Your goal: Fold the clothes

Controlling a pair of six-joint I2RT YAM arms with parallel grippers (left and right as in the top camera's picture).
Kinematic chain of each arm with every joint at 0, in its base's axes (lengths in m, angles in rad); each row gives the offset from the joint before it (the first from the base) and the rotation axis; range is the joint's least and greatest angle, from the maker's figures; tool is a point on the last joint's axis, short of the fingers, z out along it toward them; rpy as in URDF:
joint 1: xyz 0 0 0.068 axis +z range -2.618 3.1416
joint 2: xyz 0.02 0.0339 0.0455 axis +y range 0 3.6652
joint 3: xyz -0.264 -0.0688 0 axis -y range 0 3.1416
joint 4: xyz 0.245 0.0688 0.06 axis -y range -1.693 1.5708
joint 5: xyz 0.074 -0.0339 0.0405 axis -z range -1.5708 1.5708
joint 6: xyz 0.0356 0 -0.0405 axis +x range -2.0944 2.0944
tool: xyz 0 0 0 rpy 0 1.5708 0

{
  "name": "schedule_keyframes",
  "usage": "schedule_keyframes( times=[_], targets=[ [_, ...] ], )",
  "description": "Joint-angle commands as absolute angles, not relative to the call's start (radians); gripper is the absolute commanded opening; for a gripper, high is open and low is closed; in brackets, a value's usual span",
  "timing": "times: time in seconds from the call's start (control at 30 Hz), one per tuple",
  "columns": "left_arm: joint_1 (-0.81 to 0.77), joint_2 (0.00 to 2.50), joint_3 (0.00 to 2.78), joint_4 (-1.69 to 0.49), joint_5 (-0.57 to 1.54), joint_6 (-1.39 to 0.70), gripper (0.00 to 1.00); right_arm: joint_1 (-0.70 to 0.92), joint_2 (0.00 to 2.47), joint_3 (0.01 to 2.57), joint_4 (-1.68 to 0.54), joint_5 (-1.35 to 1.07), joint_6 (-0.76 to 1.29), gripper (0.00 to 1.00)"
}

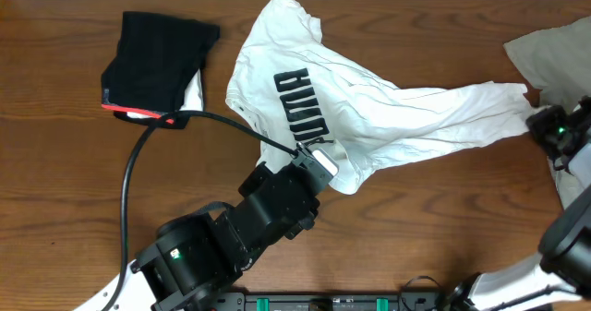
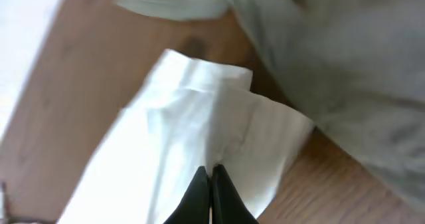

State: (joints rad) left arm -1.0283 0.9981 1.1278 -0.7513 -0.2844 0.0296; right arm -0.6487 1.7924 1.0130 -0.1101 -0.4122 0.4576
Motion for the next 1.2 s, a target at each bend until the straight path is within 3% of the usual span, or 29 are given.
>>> schedule_keyframes(
  times=[0.0,0.5,0.9,1.17],
  targets=[
    [-1.023,0.985,1.148,-0.738,-0.339,0.025,0.06,-0.649,1.672,1.015,-0.152,-0.414,0.432,0.01],
    [-0.996,0.847,1.222,-0.702,-0.567,0.026,0.06,-0.648,1.235,1.049,-0.495,-0.455,0.401,0.01],
    [-0.858,0.802,1.372,-0.726,-0.574,0.022,0.06,-0.632,1.193,1.582,-1.111,-0.482,0.225,0.01],
    [-0.821,0.807,1.602,-0.807,-0.573,-0.039,0.06,-0.632,1.199,1.885,-1.317,-0.479,0.2,0.01]
  ],
)
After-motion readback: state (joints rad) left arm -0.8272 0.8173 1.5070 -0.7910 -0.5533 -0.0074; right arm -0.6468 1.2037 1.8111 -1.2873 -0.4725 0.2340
